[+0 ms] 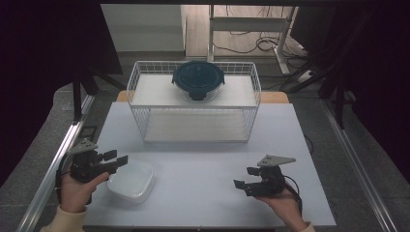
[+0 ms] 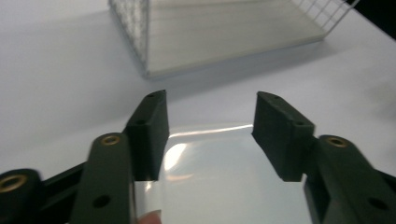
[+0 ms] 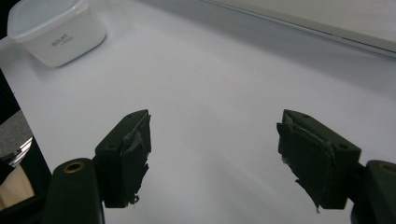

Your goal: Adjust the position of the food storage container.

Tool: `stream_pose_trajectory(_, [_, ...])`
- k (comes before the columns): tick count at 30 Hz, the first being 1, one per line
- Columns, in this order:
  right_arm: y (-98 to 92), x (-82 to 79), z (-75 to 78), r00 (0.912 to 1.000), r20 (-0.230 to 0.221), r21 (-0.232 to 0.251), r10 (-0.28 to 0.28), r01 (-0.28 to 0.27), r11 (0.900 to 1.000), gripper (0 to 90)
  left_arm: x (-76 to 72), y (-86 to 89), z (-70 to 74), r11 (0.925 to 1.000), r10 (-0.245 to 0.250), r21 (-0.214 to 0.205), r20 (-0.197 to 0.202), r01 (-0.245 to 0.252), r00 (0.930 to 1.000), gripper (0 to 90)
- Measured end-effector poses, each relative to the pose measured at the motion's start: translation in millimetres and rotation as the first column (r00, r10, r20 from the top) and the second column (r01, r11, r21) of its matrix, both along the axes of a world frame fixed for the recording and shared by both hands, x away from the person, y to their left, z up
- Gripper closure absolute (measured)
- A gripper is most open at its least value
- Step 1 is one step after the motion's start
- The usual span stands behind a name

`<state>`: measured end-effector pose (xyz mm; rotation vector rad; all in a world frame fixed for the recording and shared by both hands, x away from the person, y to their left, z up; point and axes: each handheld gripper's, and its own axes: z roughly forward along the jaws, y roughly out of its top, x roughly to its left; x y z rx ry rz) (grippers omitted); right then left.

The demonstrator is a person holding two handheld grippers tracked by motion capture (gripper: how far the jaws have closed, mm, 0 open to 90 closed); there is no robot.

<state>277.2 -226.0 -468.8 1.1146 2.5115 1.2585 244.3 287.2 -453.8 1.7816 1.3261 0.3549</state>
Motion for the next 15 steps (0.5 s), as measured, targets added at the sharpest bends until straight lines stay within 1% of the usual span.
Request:
stream_pose_trajectory(2, [0.5, 0.3, -0.7, 1.0, -0.005, -0.004, 0.001, -0.001, 1.0, 25.5, 1.1, 3.4, -5.3, 0.9999, 0.01, 0.013, -0.016, -0.01, 0.9998, 51.0])
stream_pose_trajectory(5, [1.0, 1.1, -2.1, 1.0, -0.007, -0.008, 0.0, -0.001, 1.0, 25.5, 3.2, 7.0, -10.4, 0.9993, 0.01, 0.036, -0.036, -0.009, 0.9993, 57.4])
stream_pose_trajectory(8, [1.1, 1.4, -2.7, 1.0, -0.007, -0.014, -0.001, 0.001, 0.9999, 25.5, 3.9, 11.2, -12.5, 0.9979, 0.015, 0.063, -0.046, -0.012, 0.9988, 64.5])
stream_pose_trajectory(11, [0.8, 1.5, -3.0, 0.9999, -0.014, -0.017, -0.004, 0.004, 0.9998, 25.5, 3.2, 16.9, -14.4, 0.9956, 0.021, 0.092, -0.062, -0.015, 0.9979, 72.9])
stream_pose_trajectory(13, [0.5, 2.0, -3.7, 0.9999, -0.013, -0.019, -0.004, 0.004, 0.9998, 25.5, 2.4, 21.8, -16.6, 0.9934, 0.025, 0.113, -0.083, -0.015, 0.9963, 79.5])
stream_pose_trajectory(15, [0.3, 2.4, -4.4, 0.9999, -0.017, -0.022, -0.004, 0.004, 0.9998, 25.5, 2.7, 26.7, -20.3, 0.9899, 0.04, 0.14, -0.105, -0.025, 0.9937, 84.8])
